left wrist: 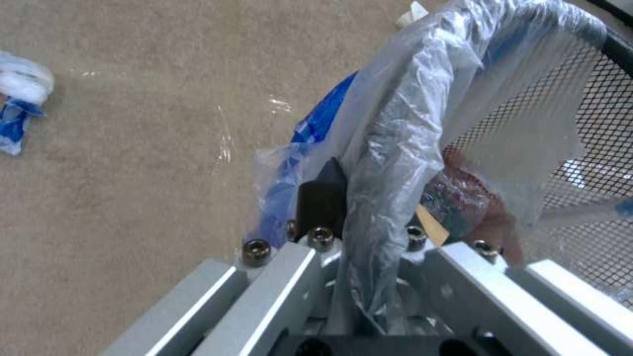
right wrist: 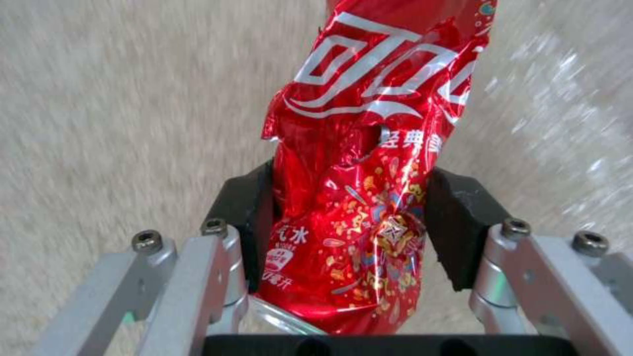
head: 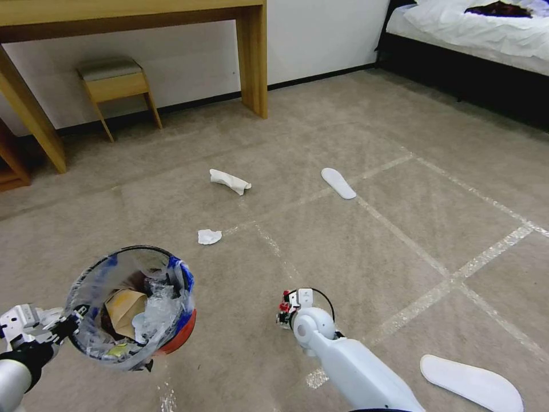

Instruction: Pick up the trash bin and place the garbage on the floor into it.

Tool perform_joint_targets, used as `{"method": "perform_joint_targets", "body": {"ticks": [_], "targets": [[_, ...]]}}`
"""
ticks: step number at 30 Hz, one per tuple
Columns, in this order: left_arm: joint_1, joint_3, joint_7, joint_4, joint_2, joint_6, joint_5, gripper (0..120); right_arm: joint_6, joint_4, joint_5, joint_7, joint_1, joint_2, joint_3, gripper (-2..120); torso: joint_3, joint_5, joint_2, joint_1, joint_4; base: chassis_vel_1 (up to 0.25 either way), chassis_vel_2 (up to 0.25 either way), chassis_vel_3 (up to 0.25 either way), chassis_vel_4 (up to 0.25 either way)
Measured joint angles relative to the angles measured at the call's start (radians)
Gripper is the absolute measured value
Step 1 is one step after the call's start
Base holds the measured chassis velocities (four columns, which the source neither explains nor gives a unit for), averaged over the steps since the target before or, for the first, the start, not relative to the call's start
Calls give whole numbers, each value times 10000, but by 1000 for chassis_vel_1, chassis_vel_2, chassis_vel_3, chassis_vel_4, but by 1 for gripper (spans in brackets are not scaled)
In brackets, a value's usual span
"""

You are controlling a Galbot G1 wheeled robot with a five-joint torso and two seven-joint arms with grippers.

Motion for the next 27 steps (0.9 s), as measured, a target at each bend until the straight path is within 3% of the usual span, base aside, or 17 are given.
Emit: {"method": "perform_joint_targets", "body": {"ticks": [9, 11, 16, 18, 23, 27], "targets": [[-111, 286, -122, -80, 169, 85, -178, 1, 791, 2189, 316, -353, 376, -1320, 673, 48, 1, 2, 0, 0, 0, 0, 0, 0, 0], [-242, 478, -172, -77, 359, 127, -253, 1, 1568, 3269, 311, -1032, 648, -2052, 938, 48, 0, -3, 0, 0, -3, 0, 0, 0, 0], [-487, 887, -315, -68, 600, 213, -437, 1, 2666, 4950, 350, -2171, 1249, -2960, 1105, 48, 0, -1, 0, 0, -1, 0, 0, 0, 0], [-497, 934, -319, -68, 618, 226, -440, 1, 2785, 5130, 328, -2300, 1328, -3044, 1100, 48, 0, 0, 0, 0, 0, 0, 0, 0, 0], [-585, 1233, -332, -125, 848, 331, -518, 1, 3792, 7101, 717, -3621, 2290, -3746, 745, 48, 0, -1, 0, 0, 0, 0, 0, 0, 0], [-603, 1266, -347, -164, 973, 375, -594, 1, 4023, 7595, 1178, -3887, 2799, -3805, 366, 48, -1, -1, 0, 0, 0, 0, 0, 0, 0]]}}
